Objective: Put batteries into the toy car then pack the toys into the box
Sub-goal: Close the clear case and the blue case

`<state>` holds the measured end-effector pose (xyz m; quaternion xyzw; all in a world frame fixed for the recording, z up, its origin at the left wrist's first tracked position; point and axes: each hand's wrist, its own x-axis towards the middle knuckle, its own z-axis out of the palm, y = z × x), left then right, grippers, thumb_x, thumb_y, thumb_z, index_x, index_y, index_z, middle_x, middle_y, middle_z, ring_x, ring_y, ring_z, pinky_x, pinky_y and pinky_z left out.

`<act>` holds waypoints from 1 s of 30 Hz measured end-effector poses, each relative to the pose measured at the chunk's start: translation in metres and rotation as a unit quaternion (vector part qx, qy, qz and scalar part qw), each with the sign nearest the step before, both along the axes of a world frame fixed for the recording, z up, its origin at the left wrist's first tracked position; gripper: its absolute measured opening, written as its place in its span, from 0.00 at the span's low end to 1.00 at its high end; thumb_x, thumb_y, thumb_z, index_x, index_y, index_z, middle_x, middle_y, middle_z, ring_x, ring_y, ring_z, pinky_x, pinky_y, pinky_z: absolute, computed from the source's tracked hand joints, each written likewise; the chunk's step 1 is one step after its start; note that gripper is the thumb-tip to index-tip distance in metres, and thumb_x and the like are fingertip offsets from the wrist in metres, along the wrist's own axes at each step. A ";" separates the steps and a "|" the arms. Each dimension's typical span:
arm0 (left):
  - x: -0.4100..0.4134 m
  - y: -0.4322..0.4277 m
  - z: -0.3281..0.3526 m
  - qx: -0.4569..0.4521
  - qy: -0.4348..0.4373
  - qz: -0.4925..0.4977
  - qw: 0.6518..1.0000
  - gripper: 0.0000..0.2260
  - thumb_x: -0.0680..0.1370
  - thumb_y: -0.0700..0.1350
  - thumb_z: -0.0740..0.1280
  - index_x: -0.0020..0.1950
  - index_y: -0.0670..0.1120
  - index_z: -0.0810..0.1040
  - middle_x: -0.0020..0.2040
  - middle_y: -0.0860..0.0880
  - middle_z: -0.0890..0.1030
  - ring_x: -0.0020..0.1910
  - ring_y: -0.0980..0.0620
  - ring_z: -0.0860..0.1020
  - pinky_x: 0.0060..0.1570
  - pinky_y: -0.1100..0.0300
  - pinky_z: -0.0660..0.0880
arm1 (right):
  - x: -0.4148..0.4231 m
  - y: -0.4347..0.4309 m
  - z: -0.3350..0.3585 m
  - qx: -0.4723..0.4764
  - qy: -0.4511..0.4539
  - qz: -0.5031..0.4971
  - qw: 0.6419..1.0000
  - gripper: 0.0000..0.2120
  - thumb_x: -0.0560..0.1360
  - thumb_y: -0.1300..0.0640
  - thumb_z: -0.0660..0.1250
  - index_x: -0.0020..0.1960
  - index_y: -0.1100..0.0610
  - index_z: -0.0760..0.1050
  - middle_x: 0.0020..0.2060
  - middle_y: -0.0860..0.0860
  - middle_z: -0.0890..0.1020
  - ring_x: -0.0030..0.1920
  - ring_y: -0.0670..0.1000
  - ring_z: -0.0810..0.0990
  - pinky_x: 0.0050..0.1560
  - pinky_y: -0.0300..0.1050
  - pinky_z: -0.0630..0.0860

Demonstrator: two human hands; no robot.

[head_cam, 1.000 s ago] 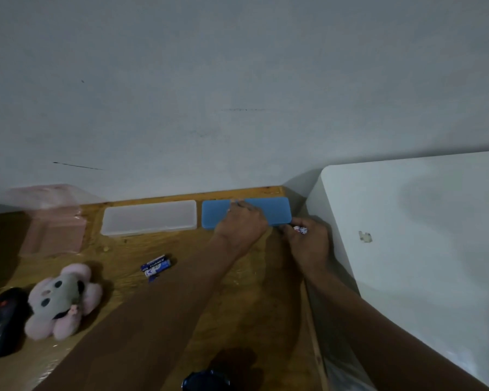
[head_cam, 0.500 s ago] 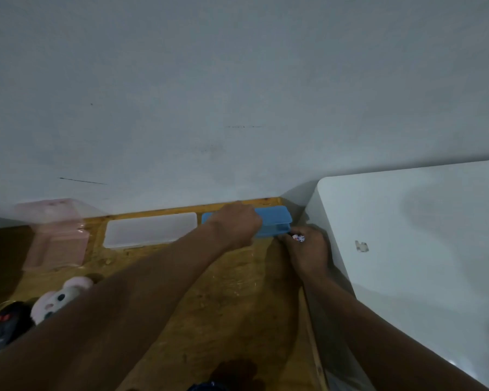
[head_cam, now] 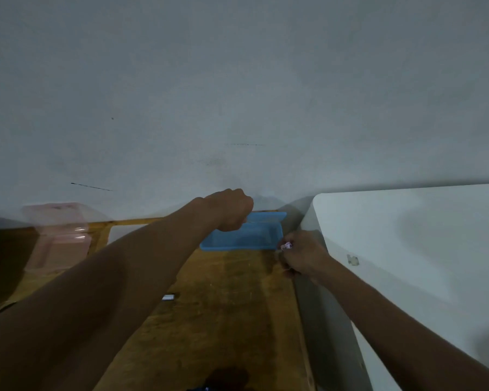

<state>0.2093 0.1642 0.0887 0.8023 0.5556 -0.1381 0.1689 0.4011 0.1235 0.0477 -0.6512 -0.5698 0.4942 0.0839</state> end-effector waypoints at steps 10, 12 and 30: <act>-0.004 0.009 -0.005 -0.006 -0.025 0.031 0.999 0.12 0.79 0.44 0.65 0.60 0.39 0.77 0.55 0.40 0.79 0.49 0.43 0.79 0.53 0.50 0.77 | -0.030 0.025 0.005 0.272 -0.262 0.400 0.835 0.22 0.76 0.64 0.65 0.68 0.60 0.65 0.61 0.58 0.75 0.58 0.56 0.77 0.59 0.47 0.74; -0.005 0.009 -0.005 -0.006 -0.028 0.035 0.999 0.13 0.79 0.44 0.65 0.61 0.39 0.77 0.56 0.40 0.78 0.50 0.43 0.79 0.53 0.50 0.77 | -0.032 0.027 -0.001 0.270 -0.271 0.411 0.827 0.22 0.76 0.63 0.65 0.69 0.59 0.64 0.61 0.59 0.75 0.59 0.57 0.76 0.60 0.48 0.73; -0.004 -0.001 -0.008 0.006 -0.027 0.035 0.999 0.12 0.80 0.45 0.64 0.59 0.40 0.77 0.54 0.39 0.78 0.48 0.42 0.79 0.48 0.52 0.76 | -0.016 0.016 -0.006 0.377 -0.237 0.289 0.847 0.23 0.70 0.52 0.73 0.61 0.59 0.73 0.56 0.57 0.79 0.52 0.58 0.81 0.50 0.51 0.80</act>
